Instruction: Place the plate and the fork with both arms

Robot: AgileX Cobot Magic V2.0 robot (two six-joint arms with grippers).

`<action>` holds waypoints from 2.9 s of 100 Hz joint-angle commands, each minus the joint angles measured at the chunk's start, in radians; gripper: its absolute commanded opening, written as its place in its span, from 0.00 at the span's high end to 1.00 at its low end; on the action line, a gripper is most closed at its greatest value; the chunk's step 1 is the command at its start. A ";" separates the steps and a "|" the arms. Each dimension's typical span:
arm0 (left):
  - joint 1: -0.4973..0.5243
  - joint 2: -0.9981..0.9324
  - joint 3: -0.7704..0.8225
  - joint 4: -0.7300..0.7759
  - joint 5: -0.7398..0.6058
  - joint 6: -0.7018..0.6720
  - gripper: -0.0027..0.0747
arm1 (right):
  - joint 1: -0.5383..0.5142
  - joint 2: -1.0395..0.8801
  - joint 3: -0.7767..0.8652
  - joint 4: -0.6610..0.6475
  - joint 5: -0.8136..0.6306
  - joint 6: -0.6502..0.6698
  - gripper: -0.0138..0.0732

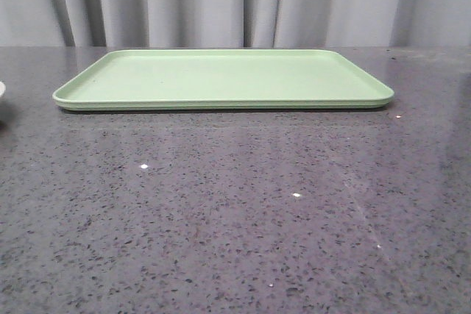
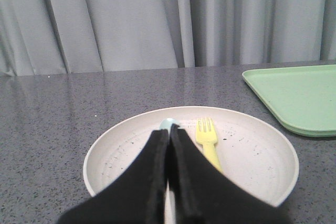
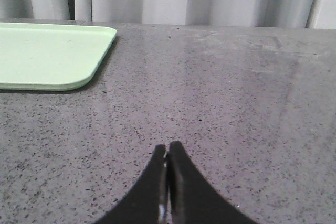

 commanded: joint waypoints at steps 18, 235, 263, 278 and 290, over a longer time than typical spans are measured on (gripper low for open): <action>0.002 -0.032 0.015 -0.006 -0.078 -0.006 0.99 | -0.005 -0.024 -0.006 -0.002 -0.086 -0.004 0.92; -0.027 0.763 -1.009 -0.090 1.044 0.006 0.92 | -0.005 0.692 -0.862 0.038 0.690 -0.004 0.86; -0.027 0.763 -1.009 -0.090 1.037 0.019 0.14 | -0.005 0.692 -0.862 0.038 0.690 -0.004 0.37; -0.027 0.763 -1.009 -0.088 1.037 0.019 0.10 | -0.005 0.692 -0.862 0.038 0.690 -0.004 0.27; -0.027 0.763 -1.009 -0.078 1.037 0.019 0.14 | -0.005 0.692 -0.862 0.038 0.691 -0.004 0.27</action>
